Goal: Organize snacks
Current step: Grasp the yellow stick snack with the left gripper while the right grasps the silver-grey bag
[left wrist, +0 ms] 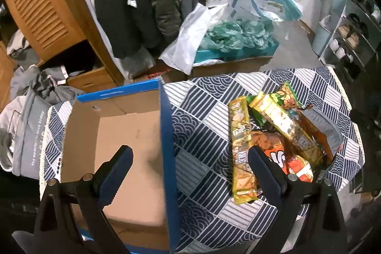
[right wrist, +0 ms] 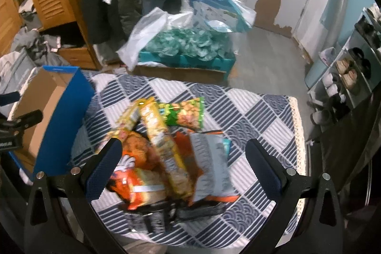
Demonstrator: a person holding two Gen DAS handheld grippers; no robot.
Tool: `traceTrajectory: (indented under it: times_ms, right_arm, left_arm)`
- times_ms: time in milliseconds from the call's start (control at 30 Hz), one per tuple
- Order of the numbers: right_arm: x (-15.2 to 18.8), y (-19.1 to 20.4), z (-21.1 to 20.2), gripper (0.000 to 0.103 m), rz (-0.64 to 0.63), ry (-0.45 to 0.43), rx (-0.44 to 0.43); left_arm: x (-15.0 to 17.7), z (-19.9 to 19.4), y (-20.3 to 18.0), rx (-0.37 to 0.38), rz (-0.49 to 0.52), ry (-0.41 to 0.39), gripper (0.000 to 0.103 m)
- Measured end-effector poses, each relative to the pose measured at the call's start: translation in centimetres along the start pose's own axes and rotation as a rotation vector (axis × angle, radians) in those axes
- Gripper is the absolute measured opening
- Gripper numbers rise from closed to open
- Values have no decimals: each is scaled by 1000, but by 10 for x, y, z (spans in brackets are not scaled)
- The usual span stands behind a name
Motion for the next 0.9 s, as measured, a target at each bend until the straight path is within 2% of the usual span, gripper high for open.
traceTrajectory:
  times_ms: [200,400,467,800,900]
  right_arm:
    - [13,-29,31,101,64,107,-23]
    - [29,-47,72,101,44,221,6]
    - [36,-51,82,101,46,245,18]
    - [67,-56,116,101,92,333,-33]
    - [74,-57,123,94,107,358,-47]
  left_arm:
    - [-3,26,-17,6,43,57,98]
    - [-4,58,-31,9,57,119,98]
    - [-3,69,-38,12,67,139,98]
    - [10,124,-58,32,45,262,98]
    - [15,134,-63,44,44,290,98]
Point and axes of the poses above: each gripper's, at about its wrist camera, not at the fingertips, and z roughly the way its jaws point, y to its left, x to its underside, the point moved 7 cm from there along z, roughly the way its jaws point, and after that the axes turned 5 degrees about -y, right-handed, at the moved point
